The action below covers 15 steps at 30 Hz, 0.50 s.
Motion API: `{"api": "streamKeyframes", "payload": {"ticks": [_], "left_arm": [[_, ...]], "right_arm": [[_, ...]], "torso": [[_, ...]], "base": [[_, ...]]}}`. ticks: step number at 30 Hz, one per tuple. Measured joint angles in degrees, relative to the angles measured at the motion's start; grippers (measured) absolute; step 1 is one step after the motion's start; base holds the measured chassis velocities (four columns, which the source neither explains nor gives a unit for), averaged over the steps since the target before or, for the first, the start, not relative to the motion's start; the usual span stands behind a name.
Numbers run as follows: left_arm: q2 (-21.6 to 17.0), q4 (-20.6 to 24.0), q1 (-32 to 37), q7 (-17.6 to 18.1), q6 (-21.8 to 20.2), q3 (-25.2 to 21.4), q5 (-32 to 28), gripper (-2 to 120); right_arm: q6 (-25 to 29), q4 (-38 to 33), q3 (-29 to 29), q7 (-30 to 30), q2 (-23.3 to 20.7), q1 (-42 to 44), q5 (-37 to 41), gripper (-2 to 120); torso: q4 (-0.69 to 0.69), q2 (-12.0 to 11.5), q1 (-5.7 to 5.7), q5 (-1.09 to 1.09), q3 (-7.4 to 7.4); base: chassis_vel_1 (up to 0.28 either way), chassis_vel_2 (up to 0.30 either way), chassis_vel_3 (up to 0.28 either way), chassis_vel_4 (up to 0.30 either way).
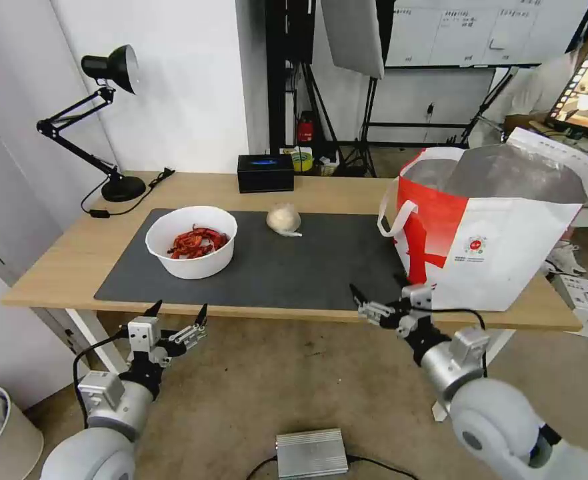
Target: Pick up the trash from the table and place it into the takeout bag.
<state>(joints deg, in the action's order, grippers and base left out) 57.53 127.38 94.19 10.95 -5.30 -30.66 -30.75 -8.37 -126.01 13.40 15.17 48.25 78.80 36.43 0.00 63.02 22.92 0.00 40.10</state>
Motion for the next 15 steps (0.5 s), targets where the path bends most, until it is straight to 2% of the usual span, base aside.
{"api": "streamKeyframes", "payload": {"ticks": [15], "left_arm": [[-0.82, -1.33, -0.48, -1.18, -0.21, 0.34, 0.03, 100]], "right_arm": [[0.17, -0.46, -0.90, 3.60, 1.90, 4.50, -3.41, 100]], "torso": [[0.00, 0.00, 0.00, 0.00, 0.00]], "base": [[0.000, 0.000, 0.000, 0.000]]}}
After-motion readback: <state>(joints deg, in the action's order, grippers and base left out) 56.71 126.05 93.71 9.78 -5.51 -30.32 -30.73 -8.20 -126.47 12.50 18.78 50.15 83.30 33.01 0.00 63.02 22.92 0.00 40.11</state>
